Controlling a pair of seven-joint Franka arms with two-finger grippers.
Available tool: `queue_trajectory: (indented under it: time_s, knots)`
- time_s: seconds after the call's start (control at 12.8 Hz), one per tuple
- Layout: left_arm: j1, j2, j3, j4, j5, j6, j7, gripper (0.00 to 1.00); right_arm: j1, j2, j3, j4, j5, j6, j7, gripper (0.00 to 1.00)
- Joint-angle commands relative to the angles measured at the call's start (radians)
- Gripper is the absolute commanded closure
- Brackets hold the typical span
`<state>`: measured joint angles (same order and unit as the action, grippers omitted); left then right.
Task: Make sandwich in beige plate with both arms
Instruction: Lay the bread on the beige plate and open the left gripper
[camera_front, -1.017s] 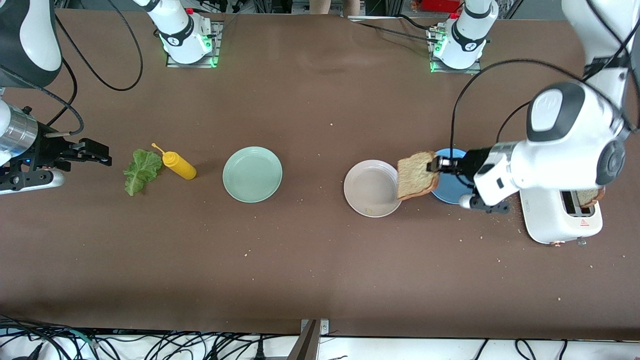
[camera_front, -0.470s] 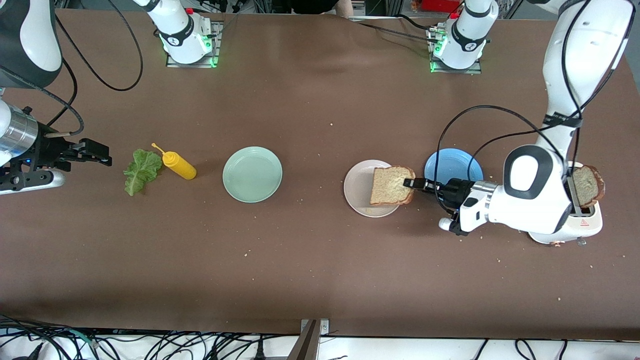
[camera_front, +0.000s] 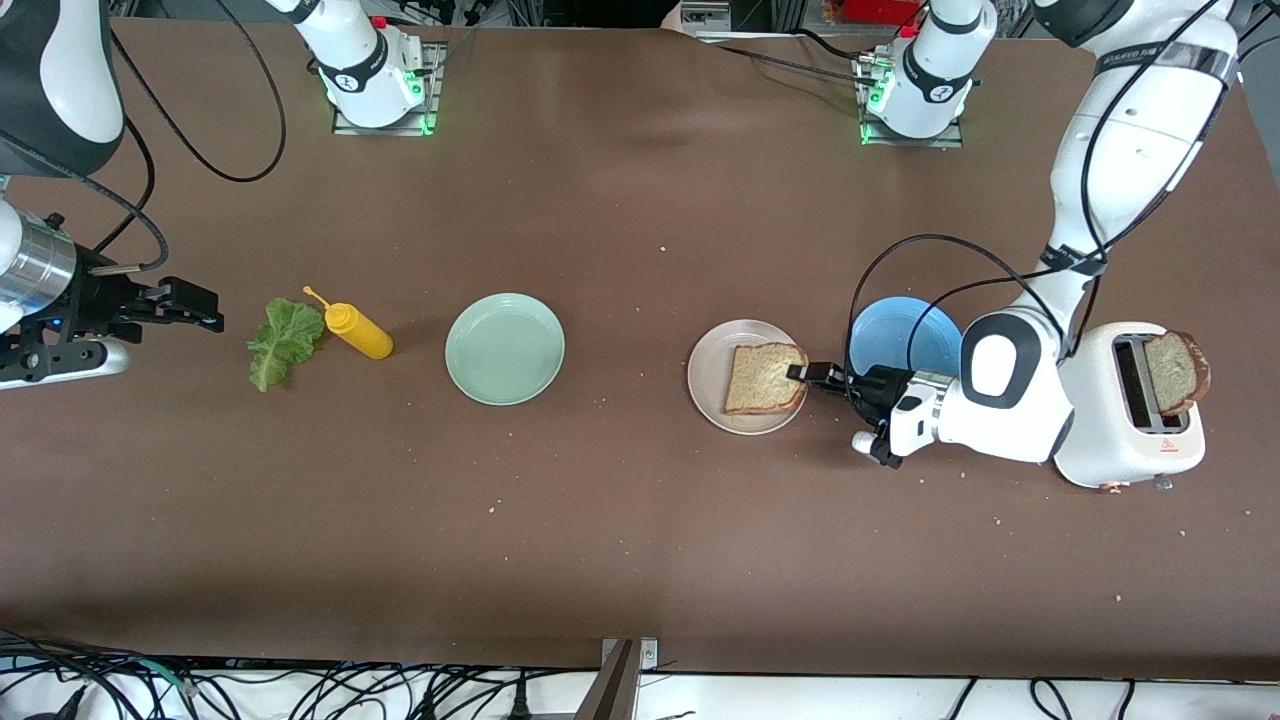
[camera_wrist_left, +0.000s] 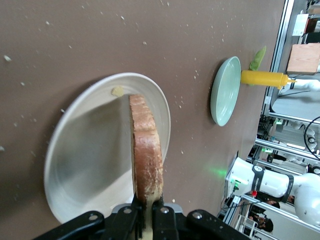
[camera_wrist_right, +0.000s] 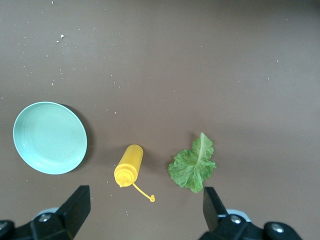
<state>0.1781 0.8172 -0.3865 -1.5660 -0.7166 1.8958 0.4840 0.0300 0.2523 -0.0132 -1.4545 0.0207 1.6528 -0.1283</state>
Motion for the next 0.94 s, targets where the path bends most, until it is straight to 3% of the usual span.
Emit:
queue_trajectory:
  time_s: [0.0,0.39,0.47,0.63,0.86]
  knots:
    - [-0.026,0.029,-0.002,-0.005,-0.06,0.067,0.057,1.0,-0.002,0.001,0.001,0.006,0.004,-0.002,-0.005,0.0]
    - [-0.081,0.037,-0.002,-0.025,-0.1,0.18,0.057,1.0,-0.002,0.022,0.001,0.005,0.005,-0.01,-0.014,0.0]
    - [-0.081,0.037,-0.002,-0.025,-0.098,0.18,0.057,0.81,-0.004,0.022,0.001,0.002,0.005,-0.011,-0.016,0.0]
    - [-0.081,0.03,-0.002,-0.022,-0.092,0.18,0.056,0.0,-0.004,0.028,0.001,0.0,0.008,-0.008,-0.059,0.0]
    - [-0.081,-0.009,0.004,-0.02,-0.057,0.178,0.039,0.0,-0.005,0.031,0.001,0.0,0.024,-0.004,-0.18,0.0]
